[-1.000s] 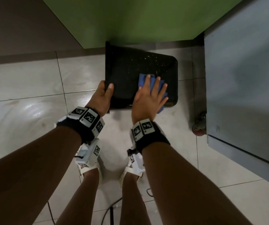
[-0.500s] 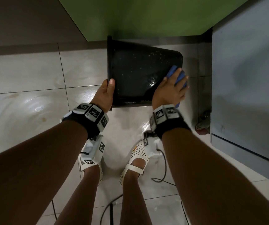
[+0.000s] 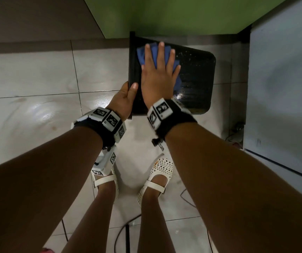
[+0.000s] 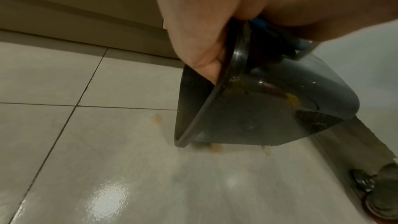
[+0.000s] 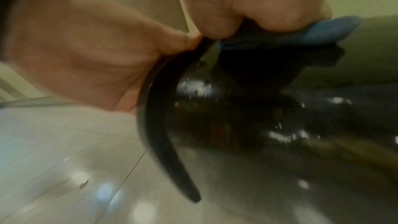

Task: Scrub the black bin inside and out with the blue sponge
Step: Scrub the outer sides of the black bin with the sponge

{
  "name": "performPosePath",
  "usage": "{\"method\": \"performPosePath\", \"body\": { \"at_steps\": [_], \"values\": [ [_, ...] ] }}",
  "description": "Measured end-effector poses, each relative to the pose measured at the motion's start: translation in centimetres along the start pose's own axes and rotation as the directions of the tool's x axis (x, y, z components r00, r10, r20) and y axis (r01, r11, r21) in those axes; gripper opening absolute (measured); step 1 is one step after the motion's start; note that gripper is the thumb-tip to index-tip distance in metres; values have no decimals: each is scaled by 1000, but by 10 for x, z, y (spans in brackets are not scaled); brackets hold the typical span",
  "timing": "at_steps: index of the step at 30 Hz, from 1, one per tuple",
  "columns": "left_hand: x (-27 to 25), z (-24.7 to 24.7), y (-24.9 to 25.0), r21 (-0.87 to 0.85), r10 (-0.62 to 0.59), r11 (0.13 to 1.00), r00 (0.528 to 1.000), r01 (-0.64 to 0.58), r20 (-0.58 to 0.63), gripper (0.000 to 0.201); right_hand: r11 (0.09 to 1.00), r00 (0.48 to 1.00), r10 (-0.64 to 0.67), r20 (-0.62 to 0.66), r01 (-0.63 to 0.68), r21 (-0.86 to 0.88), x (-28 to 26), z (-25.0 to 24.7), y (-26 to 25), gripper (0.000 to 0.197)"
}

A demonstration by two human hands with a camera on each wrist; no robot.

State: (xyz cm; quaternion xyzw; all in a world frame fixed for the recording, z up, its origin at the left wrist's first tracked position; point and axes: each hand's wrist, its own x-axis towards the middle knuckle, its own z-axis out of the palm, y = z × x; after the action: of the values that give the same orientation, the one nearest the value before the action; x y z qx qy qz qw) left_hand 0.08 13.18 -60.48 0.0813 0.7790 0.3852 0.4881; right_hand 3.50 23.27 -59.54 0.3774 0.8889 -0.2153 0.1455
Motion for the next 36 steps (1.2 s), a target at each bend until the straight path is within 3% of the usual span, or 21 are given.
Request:
{"method": "performPosePath", "body": {
  "at_steps": [4,7,11,15,17,20,24,27,29,32,34,36],
  "values": [
    [1,-1,4,39,-2,999,1000,2,-7,40,1000,999,24,-28,-24,7,15,-7,-7,51],
    [-2,4,5,-31,-8,999,998,7,-55,39,1000,1000,-3,-20,3,18,3,-2,-4,53],
    [-5,8,8,-158,-43,987,996,31,-75,37,990,992,-125,-25,123,-63,-31,17,9,52],
    [-11,12,7,-124,-35,992,991,18,-130,36,952,966,-260,-2,256,-170,-37,19,40,52],
    [-10,11,8,-102,-38,995,991,25,-127,37,967,979,-202,5,200,-158,-30,11,57,54],
    [-9,8,9,-54,-50,998,994,45,-96,39,992,1000,-9,-28,5,-128,-19,-4,84,53],
    [-8,7,11,-53,-63,997,994,58,-90,40,974,973,226,-47,-227,2,-4,-20,104,52],
    [-5,7,12,-64,-85,995,992,79,-94,42,910,925,380,-11,-372,185,9,-30,108,52],
    [-4,7,12,-73,-89,994,992,82,-90,42,820,860,510,22,-494,289,18,-34,102,52],
    [-5,7,11,-71,-92,994,992,86,-88,41,743,764,645,-8,-625,239,22,-31,79,53],
    [-6,6,11,-83,-93,993,991,85,-97,42,784,791,611,-37,-599,164,14,-24,62,55],
    [-7,5,10,-106,-83,992,990,72,-109,42,871,871,488,-55,-481,101,0,-7,47,57]
  ]
}}
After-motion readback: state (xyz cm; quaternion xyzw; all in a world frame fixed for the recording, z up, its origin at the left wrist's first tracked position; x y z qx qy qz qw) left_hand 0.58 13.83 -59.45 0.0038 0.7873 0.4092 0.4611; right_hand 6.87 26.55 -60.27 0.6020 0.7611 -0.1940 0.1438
